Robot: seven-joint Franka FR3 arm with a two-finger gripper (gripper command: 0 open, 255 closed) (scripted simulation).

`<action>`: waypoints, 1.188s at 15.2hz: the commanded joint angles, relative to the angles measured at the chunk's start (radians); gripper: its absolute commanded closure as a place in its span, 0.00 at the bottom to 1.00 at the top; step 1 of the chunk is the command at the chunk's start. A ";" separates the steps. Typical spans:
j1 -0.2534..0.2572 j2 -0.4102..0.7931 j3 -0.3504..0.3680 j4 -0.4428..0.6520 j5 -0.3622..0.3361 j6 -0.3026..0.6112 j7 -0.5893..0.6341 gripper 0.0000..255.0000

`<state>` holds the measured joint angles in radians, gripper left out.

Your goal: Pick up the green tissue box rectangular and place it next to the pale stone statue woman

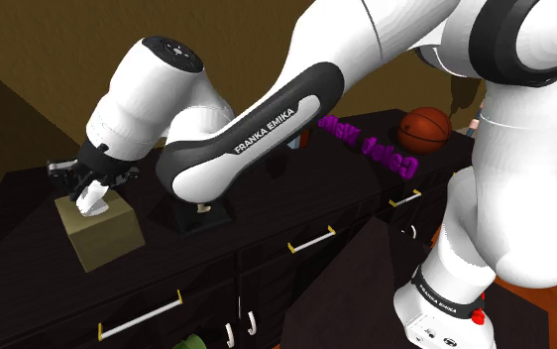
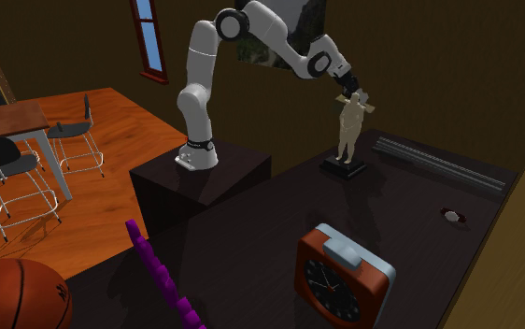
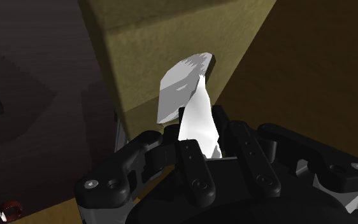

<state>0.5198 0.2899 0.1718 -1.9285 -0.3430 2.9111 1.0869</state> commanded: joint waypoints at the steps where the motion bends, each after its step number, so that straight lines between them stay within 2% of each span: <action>1: 0.006 0.012 -0.011 -0.009 -0.014 0.022 0.012 1.00; 9: 0.056 0.074 -0.079 -0.029 -0.084 0.108 0.083 1.00; 18: 0.135 0.155 -0.180 -0.035 -0.147 0.204 0.161 1.00</action>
<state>0.6449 0.4374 0.0046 -1.9610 -0.4833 3.1025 1.2388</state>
